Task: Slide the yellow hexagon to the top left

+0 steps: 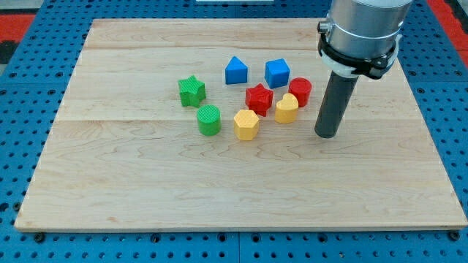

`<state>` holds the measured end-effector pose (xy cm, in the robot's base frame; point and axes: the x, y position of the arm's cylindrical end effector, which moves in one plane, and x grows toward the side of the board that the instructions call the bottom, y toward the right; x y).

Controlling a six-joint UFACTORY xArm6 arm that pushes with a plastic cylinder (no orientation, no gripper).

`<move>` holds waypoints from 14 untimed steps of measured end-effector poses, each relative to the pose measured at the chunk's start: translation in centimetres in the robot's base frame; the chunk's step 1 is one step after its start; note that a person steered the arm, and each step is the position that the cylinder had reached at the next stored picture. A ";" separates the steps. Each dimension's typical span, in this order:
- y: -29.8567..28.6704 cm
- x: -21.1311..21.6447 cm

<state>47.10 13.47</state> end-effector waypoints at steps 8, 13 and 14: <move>-17.3 -1.3; -30.8 4.4; -32.6 -1.8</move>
<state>45.26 -19.16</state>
